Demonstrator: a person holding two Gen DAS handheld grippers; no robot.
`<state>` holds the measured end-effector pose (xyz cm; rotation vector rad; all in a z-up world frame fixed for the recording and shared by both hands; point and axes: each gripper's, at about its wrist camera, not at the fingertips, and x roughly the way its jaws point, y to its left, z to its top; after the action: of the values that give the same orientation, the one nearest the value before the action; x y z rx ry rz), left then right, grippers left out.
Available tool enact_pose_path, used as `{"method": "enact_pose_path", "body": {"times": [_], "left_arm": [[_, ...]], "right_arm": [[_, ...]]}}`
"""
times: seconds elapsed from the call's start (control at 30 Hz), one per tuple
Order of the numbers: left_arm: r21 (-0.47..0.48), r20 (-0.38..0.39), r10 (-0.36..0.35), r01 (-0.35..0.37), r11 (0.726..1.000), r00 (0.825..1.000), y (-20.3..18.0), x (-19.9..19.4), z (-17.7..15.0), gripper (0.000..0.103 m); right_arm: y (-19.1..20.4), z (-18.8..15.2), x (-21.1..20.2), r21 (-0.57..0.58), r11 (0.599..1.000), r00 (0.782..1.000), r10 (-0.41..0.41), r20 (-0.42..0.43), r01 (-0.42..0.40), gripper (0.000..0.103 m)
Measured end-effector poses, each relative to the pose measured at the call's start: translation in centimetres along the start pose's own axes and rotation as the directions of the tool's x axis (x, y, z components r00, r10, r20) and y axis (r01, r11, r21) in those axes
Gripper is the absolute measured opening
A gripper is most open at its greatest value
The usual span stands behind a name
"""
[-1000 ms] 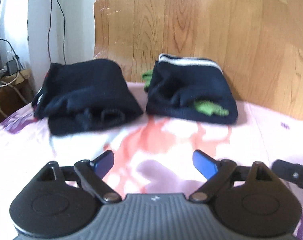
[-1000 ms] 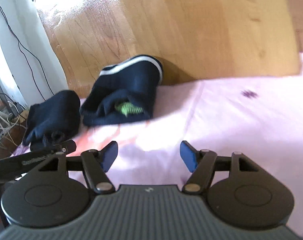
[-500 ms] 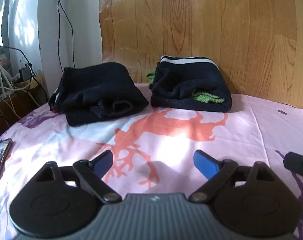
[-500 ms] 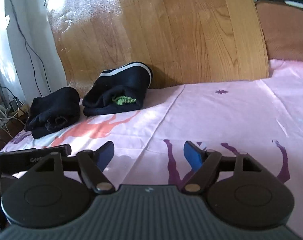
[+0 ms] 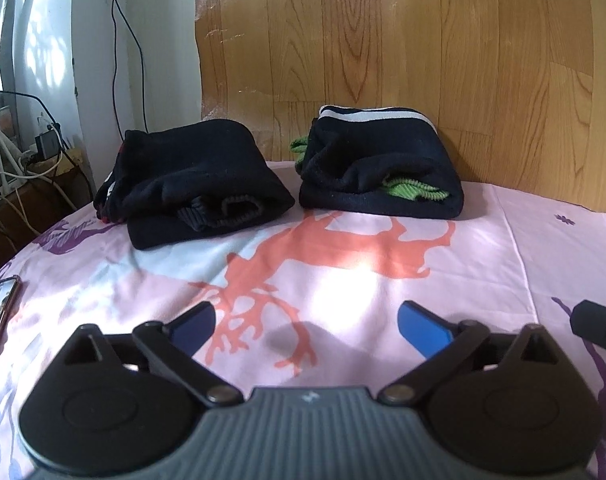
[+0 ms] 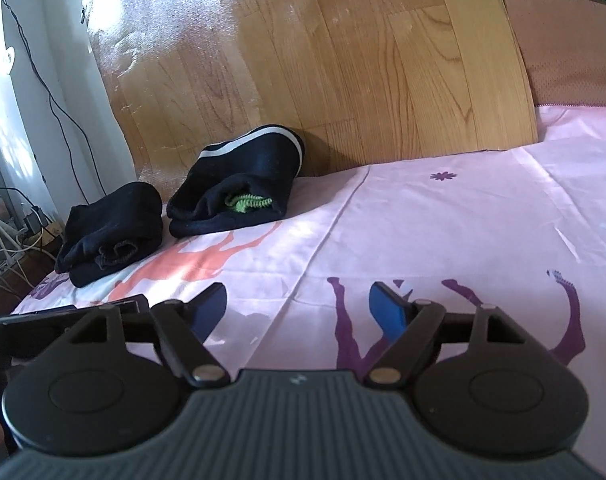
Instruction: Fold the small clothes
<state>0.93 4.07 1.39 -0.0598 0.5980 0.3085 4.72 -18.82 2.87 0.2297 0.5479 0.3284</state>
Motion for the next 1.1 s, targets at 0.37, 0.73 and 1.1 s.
{"method": "enact_pose_path", "body": {"times": [0.37,0.73,1.1], "left_arm": [[-0.007,-0.022,-0.009,0.009,1.0,1.0,0.12,0.27,0.04,0.103],[-0.025,0.001,-0.01,0.01,1.0,1.0,0.4,-0.07,0.02,0.103],[-0.047,0.012,-0.055,0.056,0.997,0.998,0.96,-0.43,0.0,0.103]], "right_arm": [[-0.1,0.0,-0.06,0.012,1.0,1.0,-0.001,-0.004,0.001,0.082],[-0.17,-0.06,-0.02,0.016,1.0,1.0,-0.001,-0.005,0.001,0.083],[-0.4,-0.07,-0.06,0.036,0.999,1.0,-0.007,0.001,0.007,0.083]]}}
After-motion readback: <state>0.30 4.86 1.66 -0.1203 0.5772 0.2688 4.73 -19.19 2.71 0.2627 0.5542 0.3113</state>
